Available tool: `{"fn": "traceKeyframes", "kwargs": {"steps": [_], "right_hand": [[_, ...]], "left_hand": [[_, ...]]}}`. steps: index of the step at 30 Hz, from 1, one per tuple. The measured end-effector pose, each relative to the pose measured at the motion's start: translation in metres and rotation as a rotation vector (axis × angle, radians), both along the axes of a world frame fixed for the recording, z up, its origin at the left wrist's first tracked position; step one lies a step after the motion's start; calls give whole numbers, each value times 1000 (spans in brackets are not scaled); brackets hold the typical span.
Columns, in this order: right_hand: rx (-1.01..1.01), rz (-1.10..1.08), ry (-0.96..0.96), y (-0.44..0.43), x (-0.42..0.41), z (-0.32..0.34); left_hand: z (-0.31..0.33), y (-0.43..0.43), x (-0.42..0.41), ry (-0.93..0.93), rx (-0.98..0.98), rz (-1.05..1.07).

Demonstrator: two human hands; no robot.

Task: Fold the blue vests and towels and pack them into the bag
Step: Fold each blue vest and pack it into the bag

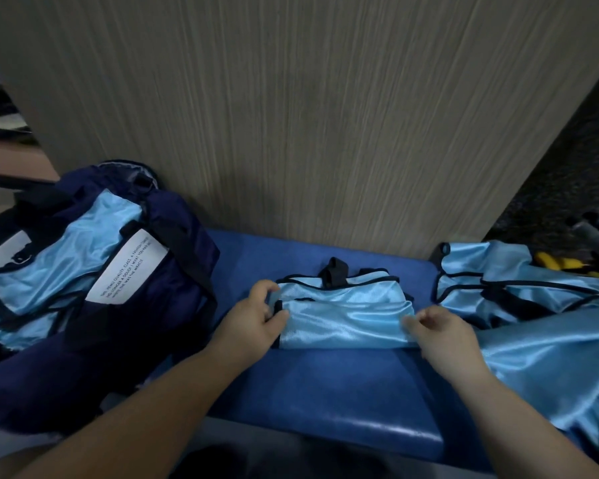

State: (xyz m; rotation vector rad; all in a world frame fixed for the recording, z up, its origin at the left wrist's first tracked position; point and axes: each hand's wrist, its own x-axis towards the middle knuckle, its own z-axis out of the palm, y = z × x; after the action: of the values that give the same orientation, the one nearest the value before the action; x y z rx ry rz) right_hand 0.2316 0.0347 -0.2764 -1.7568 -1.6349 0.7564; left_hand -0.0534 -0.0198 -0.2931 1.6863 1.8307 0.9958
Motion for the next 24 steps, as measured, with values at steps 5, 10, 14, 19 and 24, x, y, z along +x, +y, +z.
{"fn": "traceKeyframes", "kwargs": {"steps": [5,10,14,19,24], "right_hand": [[31,67,-29,-3,0,2],[87,252,-65,-1,8,-1],[-5,353,-10,3,18,2],[-117,484,-98,7,30,0],[142,395,-307,12,22,-11]], "left_hand": [[6,-1,4,291,-44,32],[5,0,-6,287,244,-122],[4,2,-14,284,137,-299],[4,-2,-28,282,-115,-431],[1,-2,-26,281,-82,-380]]}}
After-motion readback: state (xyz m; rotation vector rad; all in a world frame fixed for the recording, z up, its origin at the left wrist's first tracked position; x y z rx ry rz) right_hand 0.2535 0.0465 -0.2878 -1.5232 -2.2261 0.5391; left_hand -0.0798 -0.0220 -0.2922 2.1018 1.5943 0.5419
